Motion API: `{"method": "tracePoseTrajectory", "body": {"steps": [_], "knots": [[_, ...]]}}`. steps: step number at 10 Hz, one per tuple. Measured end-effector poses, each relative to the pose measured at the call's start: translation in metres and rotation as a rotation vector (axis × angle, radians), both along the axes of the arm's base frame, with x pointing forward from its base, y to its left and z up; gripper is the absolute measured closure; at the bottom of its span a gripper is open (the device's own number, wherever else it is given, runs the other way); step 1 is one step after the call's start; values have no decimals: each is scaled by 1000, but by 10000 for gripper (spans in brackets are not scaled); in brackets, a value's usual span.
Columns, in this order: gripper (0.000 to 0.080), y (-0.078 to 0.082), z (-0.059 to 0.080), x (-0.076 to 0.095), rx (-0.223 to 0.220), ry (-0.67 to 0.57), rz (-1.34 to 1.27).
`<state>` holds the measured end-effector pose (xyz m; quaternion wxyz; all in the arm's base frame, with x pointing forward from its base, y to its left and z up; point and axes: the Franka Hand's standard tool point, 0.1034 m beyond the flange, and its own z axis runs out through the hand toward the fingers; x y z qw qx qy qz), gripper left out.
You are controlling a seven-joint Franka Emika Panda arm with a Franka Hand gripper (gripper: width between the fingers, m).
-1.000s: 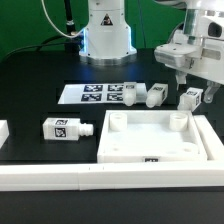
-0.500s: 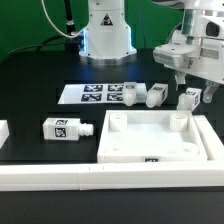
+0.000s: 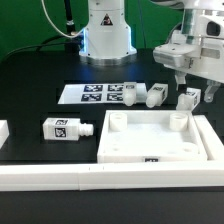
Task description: Assemble one leg
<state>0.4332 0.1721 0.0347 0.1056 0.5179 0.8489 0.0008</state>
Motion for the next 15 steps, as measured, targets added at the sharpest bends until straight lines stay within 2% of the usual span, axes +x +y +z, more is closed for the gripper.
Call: {"method": "tracePoseTrajectory", "body": {"steps": [2, 4, 9, 10, 11, 12, 13, 15], "knots": [[150, -4, 1, -11, -6, 11, 22], [150, -6, -6, -18, -6, 26, 23], [150, -8, -22, -11, -40, 45, 22], [271, -8, -22, -12, -39, 46, 22], [271, -9, -22, -12, -40, 46, 22], [411, -9, -22, -12, -40, 46, 22], [514, -9, -22, -11, -40, 46, 22], [514, -9, -22, -11, -40, 46, 22]]}}
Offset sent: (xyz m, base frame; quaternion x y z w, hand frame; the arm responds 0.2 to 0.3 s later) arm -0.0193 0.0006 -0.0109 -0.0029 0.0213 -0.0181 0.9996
